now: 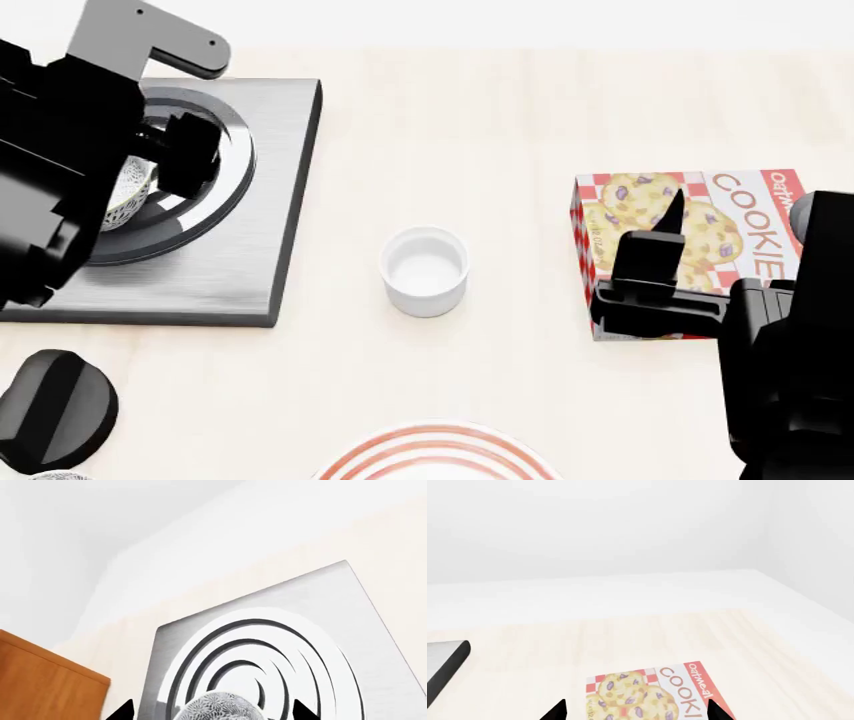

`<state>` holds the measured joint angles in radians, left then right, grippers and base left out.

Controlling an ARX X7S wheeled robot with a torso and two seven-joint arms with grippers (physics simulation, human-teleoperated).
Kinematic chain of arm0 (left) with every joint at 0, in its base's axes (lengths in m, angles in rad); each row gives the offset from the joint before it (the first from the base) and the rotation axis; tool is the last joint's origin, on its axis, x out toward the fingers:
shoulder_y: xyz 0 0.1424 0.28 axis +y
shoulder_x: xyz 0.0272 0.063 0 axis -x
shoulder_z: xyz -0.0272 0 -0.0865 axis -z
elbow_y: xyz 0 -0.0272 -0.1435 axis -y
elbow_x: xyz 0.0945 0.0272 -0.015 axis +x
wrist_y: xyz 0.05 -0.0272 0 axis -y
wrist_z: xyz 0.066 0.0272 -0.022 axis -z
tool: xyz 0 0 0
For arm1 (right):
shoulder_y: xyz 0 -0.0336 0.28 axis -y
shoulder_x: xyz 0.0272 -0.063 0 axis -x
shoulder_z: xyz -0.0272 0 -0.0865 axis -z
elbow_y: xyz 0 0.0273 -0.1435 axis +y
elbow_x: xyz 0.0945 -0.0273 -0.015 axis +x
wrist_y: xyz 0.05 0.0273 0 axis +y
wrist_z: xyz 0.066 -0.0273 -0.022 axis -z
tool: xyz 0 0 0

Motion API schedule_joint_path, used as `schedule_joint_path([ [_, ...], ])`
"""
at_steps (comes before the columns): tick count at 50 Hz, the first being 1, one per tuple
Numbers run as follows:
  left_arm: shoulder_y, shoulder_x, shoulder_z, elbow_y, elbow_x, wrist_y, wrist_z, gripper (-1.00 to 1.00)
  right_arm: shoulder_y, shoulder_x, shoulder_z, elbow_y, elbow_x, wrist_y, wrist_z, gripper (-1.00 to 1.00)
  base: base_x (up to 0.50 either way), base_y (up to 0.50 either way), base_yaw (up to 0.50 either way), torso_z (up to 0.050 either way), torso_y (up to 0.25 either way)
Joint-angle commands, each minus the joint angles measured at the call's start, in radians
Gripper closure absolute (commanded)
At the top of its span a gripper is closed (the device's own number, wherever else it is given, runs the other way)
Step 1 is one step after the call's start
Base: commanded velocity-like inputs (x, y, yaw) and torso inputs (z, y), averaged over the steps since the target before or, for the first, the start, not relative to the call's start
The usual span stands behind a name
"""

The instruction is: Pick the akita bowl on the stove and place it on the plate.

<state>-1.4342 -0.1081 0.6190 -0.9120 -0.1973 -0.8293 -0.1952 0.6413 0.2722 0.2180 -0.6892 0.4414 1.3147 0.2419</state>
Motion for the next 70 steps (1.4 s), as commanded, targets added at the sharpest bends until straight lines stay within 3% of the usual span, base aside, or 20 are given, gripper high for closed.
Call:
schedule_joint_path([
  [1,0.024,0.015,-0.020,0.009,-0.008,0.006,0.012,-1.00,0.003,-0.015,0.019,-0.002,-0.008,0.005,-0.012,-1.00,0.00,0.00,0.00,0.000,0.000],
  [70,0.065,0.009,-0.002,-0.046,-0.044,0.013,-0.003,-1.00,-0.007,0.001,0.011,0.015,0.020,-0.022,0.012,-1.00,0.00,0.00,0.00,0.000,0.000],
])
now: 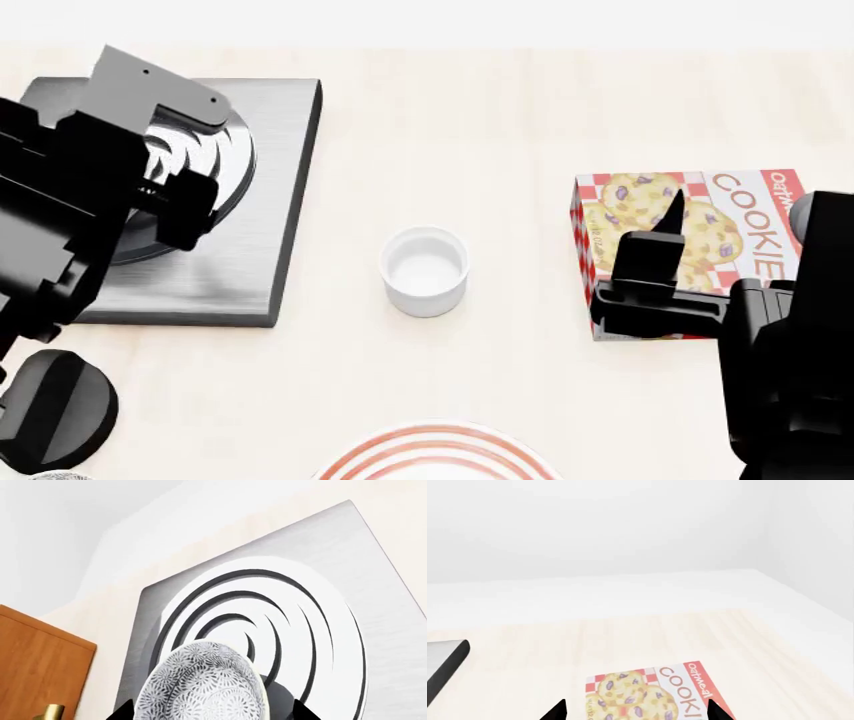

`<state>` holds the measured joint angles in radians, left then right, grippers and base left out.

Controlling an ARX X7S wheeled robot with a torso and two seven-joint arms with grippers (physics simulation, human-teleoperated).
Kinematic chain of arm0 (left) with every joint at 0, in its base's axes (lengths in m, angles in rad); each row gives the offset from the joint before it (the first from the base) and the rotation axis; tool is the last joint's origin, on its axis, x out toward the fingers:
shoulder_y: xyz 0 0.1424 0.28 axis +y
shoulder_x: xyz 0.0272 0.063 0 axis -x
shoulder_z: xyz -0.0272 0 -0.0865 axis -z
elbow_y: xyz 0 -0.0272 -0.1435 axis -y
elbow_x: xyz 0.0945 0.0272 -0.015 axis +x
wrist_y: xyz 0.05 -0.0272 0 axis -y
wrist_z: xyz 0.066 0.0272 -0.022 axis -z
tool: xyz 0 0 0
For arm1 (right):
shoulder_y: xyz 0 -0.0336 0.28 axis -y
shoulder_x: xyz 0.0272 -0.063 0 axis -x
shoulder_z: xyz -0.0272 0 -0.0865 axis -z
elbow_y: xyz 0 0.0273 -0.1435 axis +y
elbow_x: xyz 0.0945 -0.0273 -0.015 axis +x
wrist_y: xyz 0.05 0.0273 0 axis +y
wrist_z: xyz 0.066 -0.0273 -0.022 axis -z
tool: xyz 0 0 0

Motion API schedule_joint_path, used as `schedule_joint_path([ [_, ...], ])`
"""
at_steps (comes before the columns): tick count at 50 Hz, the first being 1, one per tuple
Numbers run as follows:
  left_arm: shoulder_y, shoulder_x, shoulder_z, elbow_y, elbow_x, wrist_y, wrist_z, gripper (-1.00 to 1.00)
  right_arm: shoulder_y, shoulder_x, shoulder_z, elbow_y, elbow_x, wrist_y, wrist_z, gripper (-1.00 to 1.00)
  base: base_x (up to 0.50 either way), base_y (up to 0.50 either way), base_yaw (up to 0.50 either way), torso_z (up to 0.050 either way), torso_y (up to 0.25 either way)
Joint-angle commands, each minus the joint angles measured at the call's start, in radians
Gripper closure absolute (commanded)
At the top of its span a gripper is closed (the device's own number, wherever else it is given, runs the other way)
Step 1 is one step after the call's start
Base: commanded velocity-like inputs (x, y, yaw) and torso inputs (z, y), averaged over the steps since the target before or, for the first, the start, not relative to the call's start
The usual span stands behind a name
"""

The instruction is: Pick the akita bowl on the stove and place it on the plate.

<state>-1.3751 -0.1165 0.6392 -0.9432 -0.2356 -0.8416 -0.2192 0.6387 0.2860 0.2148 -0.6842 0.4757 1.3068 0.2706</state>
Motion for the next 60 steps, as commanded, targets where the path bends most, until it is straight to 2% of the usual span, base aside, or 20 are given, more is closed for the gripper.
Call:
schedule_joint_path([
  [1,0.006,0.017,-0.023,-0.014,-0.006,0.025,0.021,-1.00,-0.005,-0.012,0.014,0.012,-0.014,-0.016,-0.017,-1.00,0.00,0.00,0.00,0.000,0.000],
  [60,0.041,0.001,-0.004,-0.013,-0.028,0.021,0.028,-1.00,0.000,-0.003,0.014,0.007,0.019,-0.008,0.011,-1.00,0.00,0.00,0.00,0.000,0.000],
])
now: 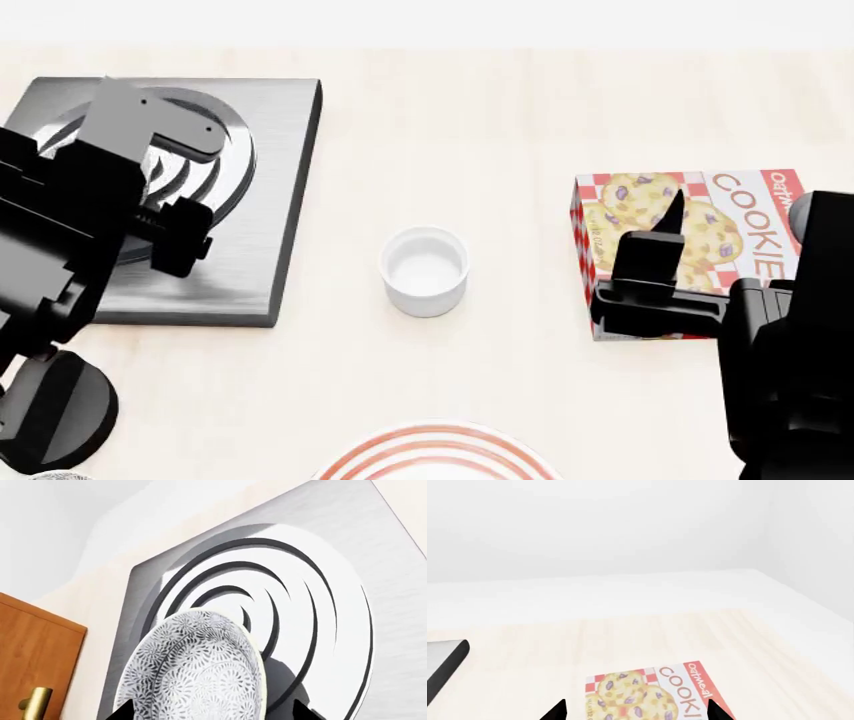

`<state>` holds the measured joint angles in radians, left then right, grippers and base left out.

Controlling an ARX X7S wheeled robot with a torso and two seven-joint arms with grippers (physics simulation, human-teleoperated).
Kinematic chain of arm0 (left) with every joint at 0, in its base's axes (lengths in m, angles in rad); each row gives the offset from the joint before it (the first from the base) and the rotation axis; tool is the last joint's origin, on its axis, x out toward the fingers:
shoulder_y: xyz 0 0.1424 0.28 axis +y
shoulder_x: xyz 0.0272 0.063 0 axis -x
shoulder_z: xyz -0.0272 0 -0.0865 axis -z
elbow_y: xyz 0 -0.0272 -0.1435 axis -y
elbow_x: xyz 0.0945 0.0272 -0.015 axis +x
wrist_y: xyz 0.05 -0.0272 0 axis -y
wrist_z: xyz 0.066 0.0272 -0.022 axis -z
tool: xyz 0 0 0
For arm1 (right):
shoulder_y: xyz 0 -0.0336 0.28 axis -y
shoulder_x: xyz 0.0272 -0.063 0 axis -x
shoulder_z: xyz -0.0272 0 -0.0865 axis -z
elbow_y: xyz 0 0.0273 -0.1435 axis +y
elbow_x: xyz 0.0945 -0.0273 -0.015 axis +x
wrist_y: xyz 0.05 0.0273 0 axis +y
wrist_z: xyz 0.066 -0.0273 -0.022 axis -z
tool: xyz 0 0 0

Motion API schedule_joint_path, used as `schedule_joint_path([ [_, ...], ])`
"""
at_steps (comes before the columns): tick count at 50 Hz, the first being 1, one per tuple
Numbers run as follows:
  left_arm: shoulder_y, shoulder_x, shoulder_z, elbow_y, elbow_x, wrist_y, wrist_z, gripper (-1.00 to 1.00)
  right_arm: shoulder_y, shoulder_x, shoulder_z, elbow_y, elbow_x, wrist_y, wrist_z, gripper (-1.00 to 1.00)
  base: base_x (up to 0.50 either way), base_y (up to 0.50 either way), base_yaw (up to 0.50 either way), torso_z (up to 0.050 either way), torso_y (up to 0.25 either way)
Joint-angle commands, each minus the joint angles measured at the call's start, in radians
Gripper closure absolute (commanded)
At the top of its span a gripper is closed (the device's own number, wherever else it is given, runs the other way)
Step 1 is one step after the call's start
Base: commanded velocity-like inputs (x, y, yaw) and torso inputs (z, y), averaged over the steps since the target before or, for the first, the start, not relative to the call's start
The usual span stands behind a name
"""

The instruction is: Pick the akita bowl on the stove and place it on the plate.

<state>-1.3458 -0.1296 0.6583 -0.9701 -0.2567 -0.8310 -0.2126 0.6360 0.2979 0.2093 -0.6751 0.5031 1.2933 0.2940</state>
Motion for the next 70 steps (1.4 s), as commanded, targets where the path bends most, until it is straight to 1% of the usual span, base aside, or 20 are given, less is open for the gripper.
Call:
schedule_joint_path([
  [1,0.013,0.014,-0.024,0.014,-0.008,0.013,0.021,-1.00,0.003,-0.014,0.019,-0.001,-0.008,0.004,-0.012,-1.00,0.00,0.00,0.00,0.000,0.000],
  [7,0.019,0.011,-0.022,0.026,-0.011,0.006,0.022,-1.00,0.002,-0.013,0.019,0.001,-0.005,0.002,-0.010,-1.00,0.00,0.00,0.00,0.000,0.000],
  [8,0.017,0.012,-0.023,0.017,-0.012,0.012,0.024,1.00,0.002,-0.013,0.019,0.000,-0.004,0.003,-0.010,-1.00,0.00,0.00,0.00,0.000,0.000],
  [31,0.013,0.015,-0.015,0.011,-0.019,0.023,0.035,1.00,-0.001,-0.009,0.019,0.010,0.004,-0.010,-0.002,-1.00,0.00,0.00,0.00,0.000,0.000],
  [36,0.017,0.012,-0.009,0.067,-0.021,0.021,0.037,1.00,-0.008,-0.006,0.013,0.021,0.000,-0.029,-0.005,-1.00,0.00,0.00,0.00,0.000,0.000],
  [40,0.016,0.010,-0.050,0.116,-0.035,0.055,-0.009,1.00,-0.006,-0.005,0.014,0.020,0.003,-0.026,-0.003,-1.00,0.00,0.00,0.00,0.000,0.000],
  [41,0.016,0.002,-0.086,0.172,-0.052,0.047,-0.044,1.00,-0.009,-0.004,0.011,0.024,0.002,-0.032,-0.004,-1.00,0.00,0.00,0.00,0.000,0.000],
  [42,0.013,0.003,-0.100,0.179,-0.060,0.057,-0.048,1.00,-0.008,-0.004,0.011,0.025,0.002,-0.033,-0.004,-1.00,0.00,0.00,0.00,0.000,0.000],
  [44,0.009,-0.007,-0.121,0.258,-0.069,0.044,-0.079,1.00,0.001,-0.006,0.018,0.010,0.011,-0.008,0.003,-1.00,0.00,0.00,0.00,0.000,0.000],
  [46,0.010,-0.017,-0.119,0.338,-0.075,0.022,-0.085,1.00,0.002,-0.006,0.019,0.007,0.014,-0.003,0.005,-1.00,0.00,0.00,0.00,0.000,0.000],
  [50,0.013,-0.044,-0.065,0.519,-0.081,-0.034,-0.045,1.00,-0.003,-0.005,0.015,0.010,0.012,-0.015,0.005,-1.00,0.00,0.00,0.00,0.000,0.000],
  [52,0.015,-0.071,0.007,0.626,-0.071,-0.062,0.001,1.00,-0.005,-0.003,0.013,0.019,0.009,-0.027,0.003,-1.00,0.00,0.00,0.00,0.000,0.000],
  [55,0.012,-0.095,0.061,0.705,-0.065,-0.083,0.037,1.00,-0.012,-0.001,0.010,0.022,0.007,-0.038,0.002,-1.00,0.00,0.00,0.00,0.000,0.000],
  [56,0.008,-0.117,0.106,0.770,-0.058,-0.100,0.063,1.00,-0.008,-0.002,0.011,0.017,0.010,-0.028,0.005,-1.00,0.00,0.00,0.00,0.000,0.000],
  [59,0.008,-0.158,0.192,0.889,-0.049,-0.137,0.110,1.00,-0.009,-0.002,0.012,0.014,0.013,-0.027,0.006,-1.00,0.00,0.00,0.00,0.000,0.000],
  [61,0.010,-0.174,0.223,0.928,-0.040,-0.136,0.121,1.00,-0.003,-0.003,0.017,0.006,0.019,-0.011,0.011,-1.00,0.00,0.00,0.00,0.000,0.000],
  [62,0.013,-0.192,0.249,0.980,-0.039,-0.146,0.134,1.00,-0.003,-0.003,0.018,0.005,0.020,-0.010,0.012,-1.00,0.00,0.00,0.00,0.000,0.000],
  [64,0.017,-0.208,0.263,1.021,-0.044,-0.148,0.149,1.00,-0.004,-0.002,0.018,0.004,0.021,-0.012,0.012,-1.00,0.00,0.00,0.00,0.000,0.000],
  [65,0.015,-0.226,0.294,1.056,-0.032,-0.148,0.158,1.00,-0.001,-0.003,0.020,0.001,0.024,-0.006,0.014,-1.00,0.00,0.00,0.00,0.000,0.000],
  [70,0.003,-0.290,0.361,1.191,-0.023,-0.160,0.199,1.00,-0.001,-0.002,0.020,-0.001,0.027,-0.004,0.017,-1.00,0.00,0.00,0.00,0.000,0.000],
])
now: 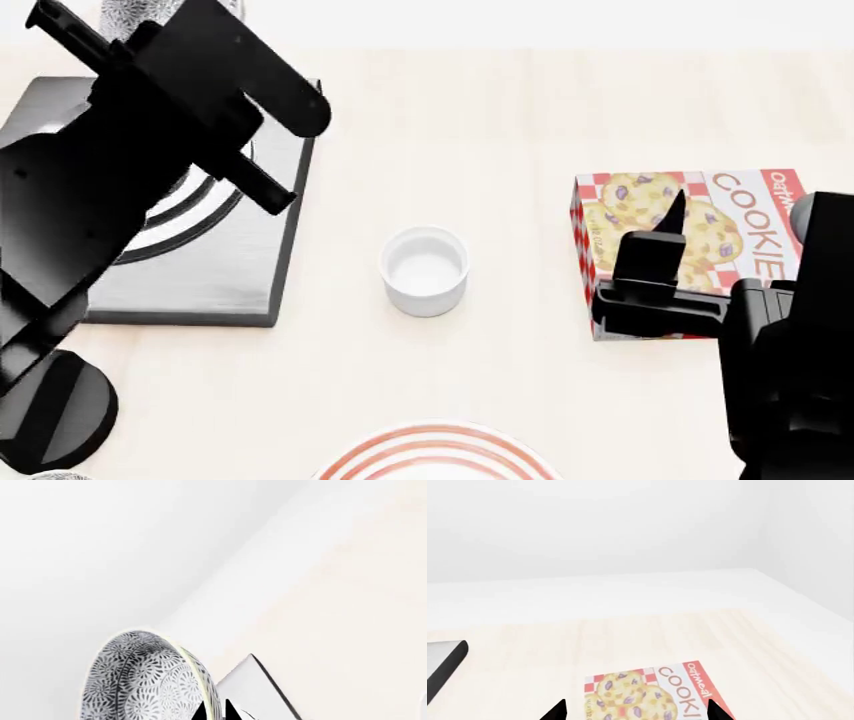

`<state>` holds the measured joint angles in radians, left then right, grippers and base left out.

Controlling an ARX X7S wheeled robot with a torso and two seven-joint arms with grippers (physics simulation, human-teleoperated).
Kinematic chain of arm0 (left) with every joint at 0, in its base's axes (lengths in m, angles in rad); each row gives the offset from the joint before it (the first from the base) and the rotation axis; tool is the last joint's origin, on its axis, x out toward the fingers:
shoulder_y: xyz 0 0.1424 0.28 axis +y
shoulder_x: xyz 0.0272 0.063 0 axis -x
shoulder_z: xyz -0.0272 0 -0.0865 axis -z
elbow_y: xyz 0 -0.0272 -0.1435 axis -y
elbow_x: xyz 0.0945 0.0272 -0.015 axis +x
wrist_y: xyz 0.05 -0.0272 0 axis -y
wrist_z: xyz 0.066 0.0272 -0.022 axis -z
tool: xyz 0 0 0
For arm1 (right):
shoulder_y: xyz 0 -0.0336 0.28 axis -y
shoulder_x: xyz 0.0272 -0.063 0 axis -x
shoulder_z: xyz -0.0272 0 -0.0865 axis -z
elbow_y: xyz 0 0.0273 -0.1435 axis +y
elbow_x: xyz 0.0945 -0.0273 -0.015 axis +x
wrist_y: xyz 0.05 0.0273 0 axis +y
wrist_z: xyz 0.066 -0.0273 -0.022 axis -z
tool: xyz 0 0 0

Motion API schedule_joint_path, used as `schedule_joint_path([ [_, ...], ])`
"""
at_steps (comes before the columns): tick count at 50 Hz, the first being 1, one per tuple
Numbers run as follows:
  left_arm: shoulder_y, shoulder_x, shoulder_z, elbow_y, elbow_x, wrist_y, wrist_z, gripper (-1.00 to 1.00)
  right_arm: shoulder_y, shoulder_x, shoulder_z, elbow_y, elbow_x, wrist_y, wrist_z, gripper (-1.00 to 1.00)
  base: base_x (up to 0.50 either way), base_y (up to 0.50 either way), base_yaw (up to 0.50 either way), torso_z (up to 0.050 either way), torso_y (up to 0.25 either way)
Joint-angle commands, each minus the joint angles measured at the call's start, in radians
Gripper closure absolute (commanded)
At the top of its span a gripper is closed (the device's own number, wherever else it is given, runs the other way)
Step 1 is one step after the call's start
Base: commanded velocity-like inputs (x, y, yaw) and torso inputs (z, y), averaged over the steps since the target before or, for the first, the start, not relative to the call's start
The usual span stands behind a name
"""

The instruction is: Pick the akita bowl on the stove and place it on the plate.

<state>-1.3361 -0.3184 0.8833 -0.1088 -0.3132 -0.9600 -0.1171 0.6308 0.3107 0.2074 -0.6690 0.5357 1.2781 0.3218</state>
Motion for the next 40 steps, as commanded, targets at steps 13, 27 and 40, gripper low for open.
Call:
schedule_joint_path([
  [13,-0.039,-0.272,0.299,0.625,0.062,-0.003,0.224,1.00,0.005,-0.010,0.017,-0.001,-0.002,0.004,-0.006,-1.00,0.00,0.00,0.00,0.000,0.000],
  [27,-0.066,-0.365,0.473,0.796,0.117,0.013,0.319,1.00,0.002,-0.006,0.013,0.000,0.001,-0.003,0.000,-1.00,0.00,0.00,0.00,0.000,0.000],
  [40,-0.080,-0.376,0.581,0.879,0.152,0.039,0.377,1.00,0.000,-0.002,0.011,0.002,0.006,-0.008,0.004,-1.00,0.00,0.00,0.00,0.000,0.001],
])
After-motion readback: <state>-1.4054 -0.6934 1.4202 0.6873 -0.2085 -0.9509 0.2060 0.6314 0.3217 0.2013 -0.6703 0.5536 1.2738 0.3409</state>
